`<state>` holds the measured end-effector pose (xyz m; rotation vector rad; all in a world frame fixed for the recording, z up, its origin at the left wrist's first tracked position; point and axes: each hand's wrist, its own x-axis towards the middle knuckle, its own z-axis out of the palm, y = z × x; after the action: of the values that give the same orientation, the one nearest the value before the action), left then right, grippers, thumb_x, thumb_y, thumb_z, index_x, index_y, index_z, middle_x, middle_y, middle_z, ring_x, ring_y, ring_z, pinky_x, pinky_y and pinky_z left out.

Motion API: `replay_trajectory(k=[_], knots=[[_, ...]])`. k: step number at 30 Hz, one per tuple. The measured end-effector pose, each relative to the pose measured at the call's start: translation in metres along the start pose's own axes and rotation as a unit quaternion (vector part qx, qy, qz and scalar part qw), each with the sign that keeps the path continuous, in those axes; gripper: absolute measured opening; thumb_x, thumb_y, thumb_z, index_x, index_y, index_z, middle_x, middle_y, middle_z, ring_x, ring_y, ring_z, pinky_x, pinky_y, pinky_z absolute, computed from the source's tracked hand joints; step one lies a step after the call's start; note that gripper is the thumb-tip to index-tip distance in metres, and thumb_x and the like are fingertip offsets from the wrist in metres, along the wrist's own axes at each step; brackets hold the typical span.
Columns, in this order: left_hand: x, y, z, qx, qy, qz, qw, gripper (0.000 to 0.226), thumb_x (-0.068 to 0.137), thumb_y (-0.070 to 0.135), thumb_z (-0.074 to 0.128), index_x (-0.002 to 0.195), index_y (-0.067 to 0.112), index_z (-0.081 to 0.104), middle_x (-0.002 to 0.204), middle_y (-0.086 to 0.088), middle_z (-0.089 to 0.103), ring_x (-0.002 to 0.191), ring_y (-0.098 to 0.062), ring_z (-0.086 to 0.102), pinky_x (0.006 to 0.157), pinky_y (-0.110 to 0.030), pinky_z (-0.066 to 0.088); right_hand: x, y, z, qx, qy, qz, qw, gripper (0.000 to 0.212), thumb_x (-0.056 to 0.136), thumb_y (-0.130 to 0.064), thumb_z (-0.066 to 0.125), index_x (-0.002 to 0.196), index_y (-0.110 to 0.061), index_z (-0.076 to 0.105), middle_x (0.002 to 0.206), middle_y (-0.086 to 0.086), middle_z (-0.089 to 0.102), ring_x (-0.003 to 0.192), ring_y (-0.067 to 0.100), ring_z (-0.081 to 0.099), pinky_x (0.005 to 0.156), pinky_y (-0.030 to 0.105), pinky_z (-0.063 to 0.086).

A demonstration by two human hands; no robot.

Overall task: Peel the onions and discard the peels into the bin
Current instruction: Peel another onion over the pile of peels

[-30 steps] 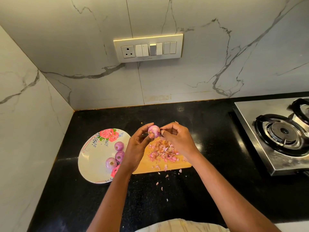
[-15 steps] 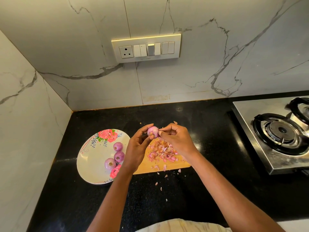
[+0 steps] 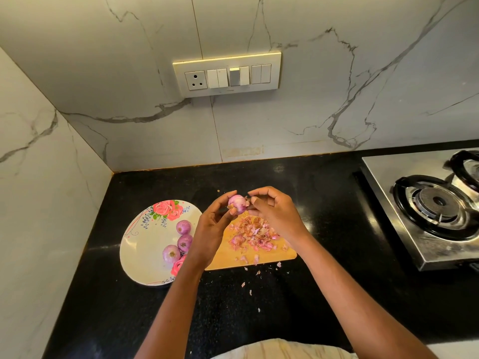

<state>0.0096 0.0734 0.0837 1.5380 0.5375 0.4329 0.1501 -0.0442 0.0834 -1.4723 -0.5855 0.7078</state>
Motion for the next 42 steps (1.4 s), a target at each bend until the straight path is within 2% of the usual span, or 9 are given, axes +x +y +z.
replay_trajectory(k=[4, 9, 13, 17, 23, 30, 34, 39, 42], knots=[[-0.001, -0.002, 0.001, 0.005, 0.005, 0.0, 1.0, 0.044, 0.095, 0.029, 0.062, 0.139, 0.03, 0.056, 0.133, 0.009, 0.063, 0.121, -0.007, 0.061, 0.09, -0.018, 0.052, 0.0, 0.003, -0.001, -0.066, -0.005, -0.022, 0.998, 0.026, 0.087, -0.026, 0.08, 0.111, -0.017, 0.072, 0.105, -0.002, 0.075, 0.104, 0.015, 0.072, 0.088, 0.04, 0.061], [-0.001, -0.004, 0.001, -0.016, 0.002, -0.014, 1.0, 0.041, 0.099, 0.024, 0.059, 0.14, 0.026, 0.055, 0.134, 0.002, 0.063, 0.117, -0.015, 0.066, 0.096, -0.03, 0.056, -0.001, 0.004, 0.0, -0.038, 0.013, -0.023, 0.999, 0.024, 0.086, -0.013, 0.08, 0.109, -0.01, 0.071, 0.098, 0.005, 0.076, 0.095, 0.019, 0.074, 0.084, 0.045, 0.063], [-0.001, -0.003, 0.003, -0.019, 0.005, -0.025, 0.999, 0.046, 0.092, 0.033, 0.064, 0.138, 0.029, 0.056, 0.132, 0.001, 0.065, 0.117, -0.014, 0.066, 0.098, -0.032, 0.055, -0.002, 0.005, 0.003, -0.075, 0.018, -0.04, 0.996, 0.02, 0.087, -0.018, 0.08, 0.106, -0.016, 0.072, 0.097, -0.001, 0.075, 0.095, 0.017, 0.073, 0.084, 0.044, 0.063], [0.001, -0.001, 0.004, -0.031, 0.006, -0.028, 0.999, 0.044, 0.093, 0.023, 0.067, 0.135, 0.024, 0.057, 0.128, 0.0, 0.068, 0.116, -0.015, 0.066, 0.091, -0.026, 0.056, -0.002, 0.008, 0.004, -0.096, 0.025, -0.045, 0.994, 0.016, 0.089, -0.015, 0.077, 0.104, -0.017, 0.074, 0.095, -0.01, 0.073, 0.096, 0.011, 0.072, 0.088, 0.04, 0.061], [-0.003, -0.001, 0.0, -0.109, 0.001, -0.05, 0.993, 0.043, 0.091, 0.026, 0.062, 0.133, 0.025, 0.06, 0.129, -0.009, 0.065, 0.118, -0.024, 0.065, 0.097, -0.033, 0.054, 0.001, 0.008, -0.004, -0.096, 0.041, -0.037, 0.994, 0.016, 0.097, -0.013, 0.067, 0.111, -0.014, 0.074, 0.098, -0.003, 0.075, 0.092, 0.009, 0.074, 0.083, 0.029, 0.062], [-0.003, 0.003, -0.001, -0.115, -0.002, -0.049, 0.992, 0.043, 0.089, 0.023, 0.064, 0.132, 0.029, 0.061, 0.132, -0.003, 0.063, 0.122, -0.021, 0.064, 0.097, -0.03, 0.054, 0.001, 0.007, -0.003, -0.212, 0.004, -0.077, 0.974, 0.018, 0.096, -0.021, 0.07, 0.113, -0.024, 0.075, 0.103, -0.017, 0.072, 0.099, -0.003, 0.067, 0.086, 0.021, 0.057], [-0.003, 0.003, -0.001, -0.096, 0.001, -0.038, 0.995, 0.047, 0.088, 0.024, 0.067, 0.134, 0.026, 0.06, 0.134, -0.003, 0.062, 0.122, -0.02, 0.064, 0.097, -0.03, 0.055, 0.0, 0.002, 0.005, -0.155, -0.013, -0.092, 0.984, 0.022, 0.094, -0.029, 0.073, 0.113, -0.019, 0.075, 0.105, -0.01, 0.075, 0.101, 0.005, 0.071, 0.086, 0.026, 0.059], [-0.002, 0.003, -0.001, -0.066, -0.001, -0.028, 0.997, 0.047, 0.088, 0.028, 0.068, 0.134, 0.029, 0.062, 0.133, 0.007, 0.065, 0.12, -0.013, 0.064, 0.092, -0.025, 0.054, -0.002, 0.003, 0.005, -0.174, 0.003, -0.106, 0.979, 0.021, 0.092, -0.027, 0.075, 0.11, -0.017, 0.078, 0.098, -0.01, 0.076, 0.094, 0.0, 0.07, 0.081, 0.018, 0.056], [-0.001, 0.003, -0.001, -0.062, -0.004, -0.031, 0.998, 0.048, 0.086, 0.031, 0.069, 0.134, 0.029, 0.061, 0.133, 0.006, 0.065, 0.12, -0.013, 0.064, 0.092, -0.025, 0.054, -0.002, 0.004, 0.004, -0.154, 0.001, -0.089, 0.984, 0.02, 0.092, -0.028, 0.075, 0.109, -0.019, 0.078, 0.096, -0.009, 0.077, 0.094, 0.007, 0.072, 0.083, 0.031, 0.061]])
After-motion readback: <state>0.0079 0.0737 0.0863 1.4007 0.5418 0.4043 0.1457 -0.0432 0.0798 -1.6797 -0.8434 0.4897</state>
